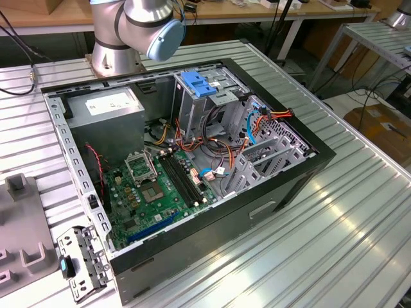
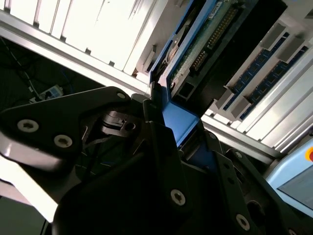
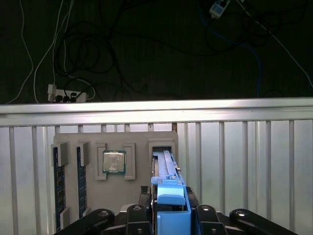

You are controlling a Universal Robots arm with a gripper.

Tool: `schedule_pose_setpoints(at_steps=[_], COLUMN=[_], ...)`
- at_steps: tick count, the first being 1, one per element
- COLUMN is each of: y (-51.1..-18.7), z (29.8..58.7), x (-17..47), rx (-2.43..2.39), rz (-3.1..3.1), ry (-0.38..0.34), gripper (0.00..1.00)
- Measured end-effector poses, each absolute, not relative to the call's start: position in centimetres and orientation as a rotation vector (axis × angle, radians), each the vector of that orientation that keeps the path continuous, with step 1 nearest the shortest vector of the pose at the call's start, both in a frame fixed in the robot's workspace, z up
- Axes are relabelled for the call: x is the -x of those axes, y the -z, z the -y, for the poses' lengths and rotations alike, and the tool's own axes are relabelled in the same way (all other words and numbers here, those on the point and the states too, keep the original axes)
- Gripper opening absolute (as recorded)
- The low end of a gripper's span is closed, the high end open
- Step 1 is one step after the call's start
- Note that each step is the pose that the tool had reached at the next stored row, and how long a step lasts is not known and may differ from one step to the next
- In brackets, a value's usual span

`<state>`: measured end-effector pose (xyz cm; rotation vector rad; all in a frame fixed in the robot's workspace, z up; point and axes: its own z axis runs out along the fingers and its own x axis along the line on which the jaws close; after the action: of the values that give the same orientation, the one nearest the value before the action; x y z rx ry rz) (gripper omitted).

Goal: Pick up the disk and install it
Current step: 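Pick up the disk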

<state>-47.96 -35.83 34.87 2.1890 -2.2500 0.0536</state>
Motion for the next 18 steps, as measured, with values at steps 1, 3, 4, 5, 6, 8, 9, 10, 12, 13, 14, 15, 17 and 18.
schedule_pose_setpoints(at_steps=[1, 3, 4, 5, 6, 8, 9, 10, 12, 13, 14, 15, 17, 18], y=[-34.89, -35.01, -35.1, -35.14, -35.2, -35.29, -35.33, -35.36, -35.46, -35.51, -35.57, -35.61, -35.76, -35.83], z=[35.83, 35.83, 35.83, 35.83, 35.83, 35.83, 35.83, 35.83, 35.83, 35.83, 35.83, 35.83, 35.83, 35.83], x=[47.96, 47.96, 47.96, 47.96, 47.96, 47.96, 47.96, 47.96, 47.96, 47.96, 47.96, 47.96, 47.96, 47.96], rx=[-2.189, -2.189, -2.189, -2.189, -2.189, -2.189, -2.189, -2.189, -2.189, -2.189, -2.189, -2.189, -2.189, -2.189], rz=[2.25, 2.25, 2.25, 2.25, 2.25, 2.25, 2.25, 2.25, 2.25, 2.25, 2.25, 2.25, 2.25, 2.25], ry=[-0.054, -0.054, -0.054, -0.054, -0.054, -0.054, -0.054, -0.054, -0.054, -0.054, -0.054, -0.054, -0.054, -0.053], gripper=[0.37, 0.37, 0.37, 0.37, 0.37, 0.37, 0.37, 0.37, 0.37, 0.37, 0.37, 0.37, 0.37, 0.37])
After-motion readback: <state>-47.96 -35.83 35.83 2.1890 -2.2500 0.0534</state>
